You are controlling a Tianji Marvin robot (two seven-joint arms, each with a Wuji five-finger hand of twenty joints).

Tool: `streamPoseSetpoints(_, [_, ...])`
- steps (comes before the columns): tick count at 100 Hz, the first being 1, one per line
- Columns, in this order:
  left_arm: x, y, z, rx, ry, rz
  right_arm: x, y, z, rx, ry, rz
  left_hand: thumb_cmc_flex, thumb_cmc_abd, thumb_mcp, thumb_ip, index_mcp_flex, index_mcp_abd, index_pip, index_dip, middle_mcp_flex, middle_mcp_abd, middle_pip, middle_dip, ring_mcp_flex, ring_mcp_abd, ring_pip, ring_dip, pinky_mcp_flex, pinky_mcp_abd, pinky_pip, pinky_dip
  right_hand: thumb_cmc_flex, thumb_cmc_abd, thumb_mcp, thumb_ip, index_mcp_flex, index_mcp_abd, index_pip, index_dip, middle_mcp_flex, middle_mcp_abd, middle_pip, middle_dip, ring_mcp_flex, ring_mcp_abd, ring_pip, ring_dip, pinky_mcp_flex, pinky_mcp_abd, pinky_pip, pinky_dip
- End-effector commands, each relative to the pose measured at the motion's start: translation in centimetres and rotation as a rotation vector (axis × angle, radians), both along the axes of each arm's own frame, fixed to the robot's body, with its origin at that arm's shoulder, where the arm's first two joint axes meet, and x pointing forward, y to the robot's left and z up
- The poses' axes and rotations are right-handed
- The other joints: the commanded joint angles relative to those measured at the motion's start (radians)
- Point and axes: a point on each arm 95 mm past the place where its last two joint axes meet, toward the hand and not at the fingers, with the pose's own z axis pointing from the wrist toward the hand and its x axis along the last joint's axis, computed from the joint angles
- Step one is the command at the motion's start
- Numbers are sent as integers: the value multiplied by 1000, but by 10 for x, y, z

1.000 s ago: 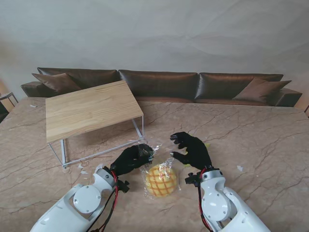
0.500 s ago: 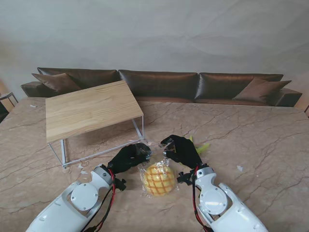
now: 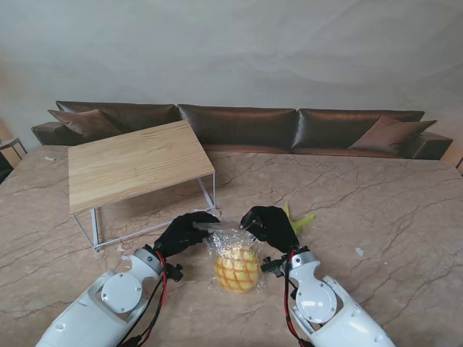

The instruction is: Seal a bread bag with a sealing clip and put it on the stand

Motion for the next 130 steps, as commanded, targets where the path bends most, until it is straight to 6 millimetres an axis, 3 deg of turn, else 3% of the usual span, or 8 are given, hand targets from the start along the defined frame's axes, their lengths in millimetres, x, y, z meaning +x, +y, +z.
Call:
streamPoseSetpoints(1, [-2,4,-3,0,3,-10,-3,4,-1,5,-28,-22,40,-81,183,41,-10,7,-68,27,-105,-26,-10,-63,-34,-32,-71,12,-36,-21,-56,-47,105,28,51,43,43,-23,29,19,-17,-97,93,41,43,7,56,39,-11,19,5,33])
streamPoseSetpoints(26, [4,22,-5,-70,59,-22,-9,1,-4,-105,-132,-33,-495,64,419,209,-126,106,-215,-24,-287,-15,-67,-97,-302,10,-194,-57,-271,8,-247,-30,109,27,77,41,98,-30,48,32,-31,-133,108,40,20,-12,83,80,-36,17,-8,96])
streamPoseSetpoints(39, [7,28,1,-95,59,29,-11,-1,-5,-160,-175,-21,-684,367,-186,343,-108,147,-252,-44,-296,17,-81,-105,-343,36,-207,-61,-319,30,-302,13,109,24,90,41,110,-35,88,58,-33,-154,107,42,7,-24,78,91,-49,9,-22,109])
streamPoseSetpoints(53, [6,23,11,-61,74,68,-13,-1,-5,-212,-230,-19,-611,391,-560,264,-112,179,-283,-60,-304,19,-84,-107,-355,30,-210,-65,-328,21,-307,16,109,18,99,41,112,-37,104,68,-36,-166,106,46,-2,-29,78,99,-55,2,-29,113])
streamPoseSetpoints(73, [5,7,15,103,85,-26,-17,2,-3,-276,-314,-14,-491,215,-586,197,-211,220,-333,-80,-376,-3,-92,-110,-412,-1,-239,-80,-359,-6,-340,9,108,15,107,41,112,-45,122,79,-36,-180,111,56,-10,-38,76,116,-60,-9,-37,116])
streamPoseSetpoints(110, [-1,-16,8,251,64,-150,-21,4,2,-298,-386,-10,-493,-76,-124,99,-210,235,-305,-70,-260,-87,115,113,-397,-28,-166,61,-402,2,-396,92,106,15,110,42,112,-48,135,90,-28,-192,107,58,-21,-45,57,134,-66,-17,-52,114])
streamPoseSetpoints(125, [-2,-18,7,271,39,-171,-21,5,2,-302,-403,-18,-424,-128,-16,99,-72,83,-45,60,-162,-192,279,407,-405,-23,-84,242,-418,14,-416,92,105,16,109,42,112,-48,135,92,-25,-194,105,57,-27,-45,50,139,-74,-22,-59,112])
streamPoseSetpoints(130, [-2,-19,7,273,31,-178,-21,5,2,-310,-411,-19,-286,-172,-99,42,-32,-28,150,54,-152,-194,262,505,-407,-27,-78,283,-423,12,-418,95,104,17,109,42,112,-49,135,92,-25,-196,105,57,-28,-45,49,140,-76,-23,-60,112])
